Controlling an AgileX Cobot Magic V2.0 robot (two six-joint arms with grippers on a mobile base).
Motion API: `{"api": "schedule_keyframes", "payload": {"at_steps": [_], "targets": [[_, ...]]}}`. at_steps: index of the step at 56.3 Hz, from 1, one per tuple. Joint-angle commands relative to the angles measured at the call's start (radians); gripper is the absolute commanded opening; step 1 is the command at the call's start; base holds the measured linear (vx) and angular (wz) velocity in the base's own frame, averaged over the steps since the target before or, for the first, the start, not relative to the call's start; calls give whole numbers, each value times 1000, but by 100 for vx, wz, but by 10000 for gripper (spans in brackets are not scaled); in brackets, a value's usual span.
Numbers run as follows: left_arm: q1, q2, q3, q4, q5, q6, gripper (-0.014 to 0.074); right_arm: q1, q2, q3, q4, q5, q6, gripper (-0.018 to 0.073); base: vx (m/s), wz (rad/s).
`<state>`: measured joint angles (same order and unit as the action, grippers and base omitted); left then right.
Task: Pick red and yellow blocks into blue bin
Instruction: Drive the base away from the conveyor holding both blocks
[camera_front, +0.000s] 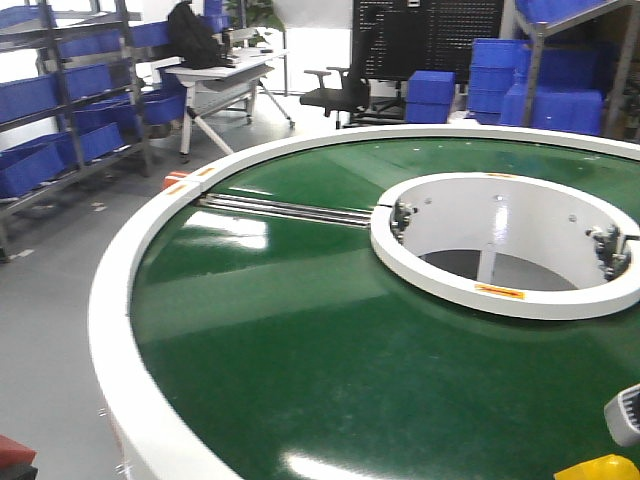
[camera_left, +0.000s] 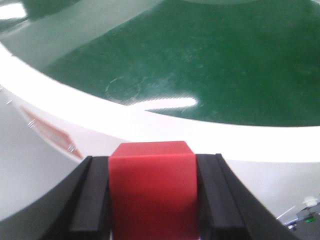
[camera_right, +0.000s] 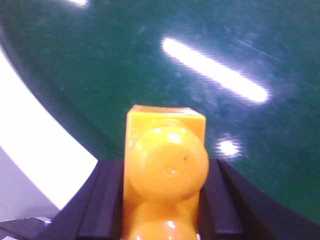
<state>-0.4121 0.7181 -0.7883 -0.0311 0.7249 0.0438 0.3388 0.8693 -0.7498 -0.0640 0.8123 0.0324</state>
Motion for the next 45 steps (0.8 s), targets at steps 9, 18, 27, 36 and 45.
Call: {"api": "schedule_keyframes", "payload": {"at_steps": [9,18,27,36,45], "targets": [[-5,0,-27,-8,-80,1,278,1,-10,-26,-8,-56,-4,172,-7,27],[-5,0,-27,-8,-80,1,278,1,-10,-26,-8,-56,-4,172,-7,26],[-5,0,-27,-8,-80,1,278,1,-10,-26,-8,-56,-4,172,-6,25],[-5,0,-27,-8,-80,1,278,1,-10,-26,-8,-56,-4,172,-9,36],[-5,0,-27,-8,-80,1,278,1,-10,-26,-8,-56,-4,172,-9,41]]}}
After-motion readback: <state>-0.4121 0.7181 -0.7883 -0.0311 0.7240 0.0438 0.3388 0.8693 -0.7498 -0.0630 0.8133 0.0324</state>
